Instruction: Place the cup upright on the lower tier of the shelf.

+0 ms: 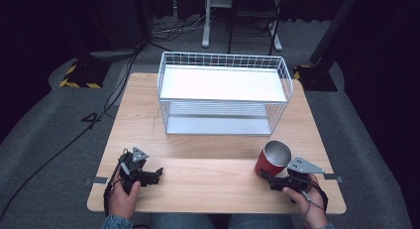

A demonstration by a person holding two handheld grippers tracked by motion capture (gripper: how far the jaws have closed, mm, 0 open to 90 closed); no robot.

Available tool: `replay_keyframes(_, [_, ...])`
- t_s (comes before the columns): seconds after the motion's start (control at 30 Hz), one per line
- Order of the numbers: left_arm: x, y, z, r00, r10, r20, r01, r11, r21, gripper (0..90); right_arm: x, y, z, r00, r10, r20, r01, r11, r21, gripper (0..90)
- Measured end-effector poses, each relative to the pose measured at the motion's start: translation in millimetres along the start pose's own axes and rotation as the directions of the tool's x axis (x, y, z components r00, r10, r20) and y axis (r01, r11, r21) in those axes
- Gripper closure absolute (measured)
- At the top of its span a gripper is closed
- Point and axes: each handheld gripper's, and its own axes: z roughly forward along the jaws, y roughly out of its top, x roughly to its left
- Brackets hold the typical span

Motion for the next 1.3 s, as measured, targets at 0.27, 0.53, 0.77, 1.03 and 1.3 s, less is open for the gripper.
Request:
replay_keyframes(0.27, [0.0,0.0,0.0,1.0000,0.000,0.000,0.000,1.0000,0.000,0.1,0.2,6.8,-0.3,1.0000,0.001,-0.007,-0.001,1.000,-0.019,16.2])
replay_keyframes(0.53, [0.0,0.0,0.0,1.0000,0.000,0.000,0.000,1.0000,0.000,0.1,1.2,20.8,0.9,0.9998,-0.012,-0.015,0.012,1.000,-0.026,16.2])
replay_keyframes(0.77, [0.0,0.0,0.0,1.0000,0.000,0.000,0.000,1.0000,0.000,0.1,4.2,36.9,9.5,0.9991,-0.024,-0.036,0.023,0.999,-0.027,16.2])
replay_keyframes(1.03, [0.1,0.0,-0.1,1.0000,0.001,0.001,-0.001,1.0000,0.001,0.1,8.8,56.1,27.6,0.9965,-0.048,-0.068,0.046,0.999,-0.024,16.2])
replay_keyframes(1.3, [-0.5,-0.6,-0.4,1.0000,-0.001,0.000,0.001,1.0000,0.000,0.1,10.6,70.4,47.3,0.9936,-0.056,-0.098,0.055,0.998,-0.019,16.2])
